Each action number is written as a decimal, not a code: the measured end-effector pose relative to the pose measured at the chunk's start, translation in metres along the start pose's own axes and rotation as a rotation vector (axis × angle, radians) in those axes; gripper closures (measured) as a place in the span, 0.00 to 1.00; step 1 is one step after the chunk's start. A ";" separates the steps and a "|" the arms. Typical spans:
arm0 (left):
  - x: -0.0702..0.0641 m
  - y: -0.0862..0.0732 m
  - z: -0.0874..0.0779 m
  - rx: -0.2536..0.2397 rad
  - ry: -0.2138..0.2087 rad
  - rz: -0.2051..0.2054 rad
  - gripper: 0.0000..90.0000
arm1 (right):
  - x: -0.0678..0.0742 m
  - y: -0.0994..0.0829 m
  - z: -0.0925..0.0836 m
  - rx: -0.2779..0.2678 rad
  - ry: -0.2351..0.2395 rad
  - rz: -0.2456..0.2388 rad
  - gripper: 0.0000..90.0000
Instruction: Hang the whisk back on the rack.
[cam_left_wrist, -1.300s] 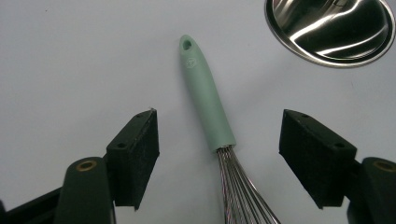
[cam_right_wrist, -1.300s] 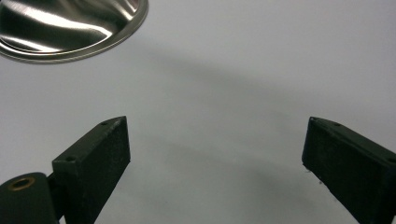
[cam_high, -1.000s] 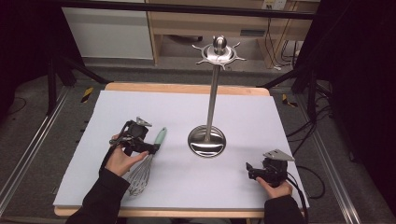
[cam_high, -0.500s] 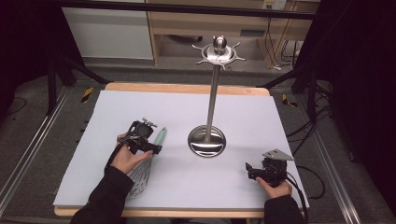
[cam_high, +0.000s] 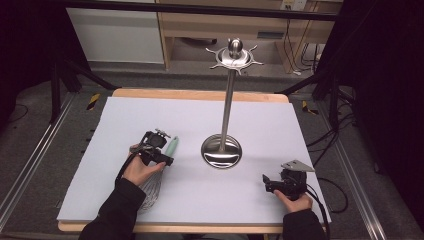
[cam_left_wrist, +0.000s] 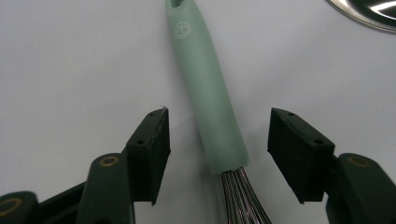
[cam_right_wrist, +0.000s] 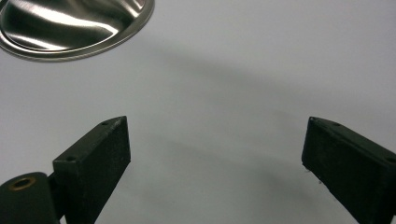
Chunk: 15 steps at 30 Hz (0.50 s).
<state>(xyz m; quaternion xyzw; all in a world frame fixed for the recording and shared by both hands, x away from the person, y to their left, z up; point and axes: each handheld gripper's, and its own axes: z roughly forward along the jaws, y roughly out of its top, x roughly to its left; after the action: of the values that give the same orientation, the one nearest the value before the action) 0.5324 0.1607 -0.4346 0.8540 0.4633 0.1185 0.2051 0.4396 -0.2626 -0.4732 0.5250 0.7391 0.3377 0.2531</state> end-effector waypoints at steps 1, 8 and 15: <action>0.000 0.000 0.001 0.010 -0.001 0.003 0.44 | 0.000 0.000 0.000 0.001 0.001 0.000 0.09; 0.001 0.000 0.008 0.033 0.000 0.003 0.50 | 0.000 0.000 0.000 0.003 0.002 0.001 0.09; 0.003 -0.001 0.014 0.063 -0.009 -0.016 0.56 | 0.000 0.000 0.001 0.005 0.001 -0.001 0.09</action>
<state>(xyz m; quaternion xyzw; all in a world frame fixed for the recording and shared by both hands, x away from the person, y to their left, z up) 0.5393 0.1605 -0.4473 0.8568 0.4728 0.0981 0.1811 0.4400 -0.2623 -0.4737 0.5251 0.7402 0.3362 0.2516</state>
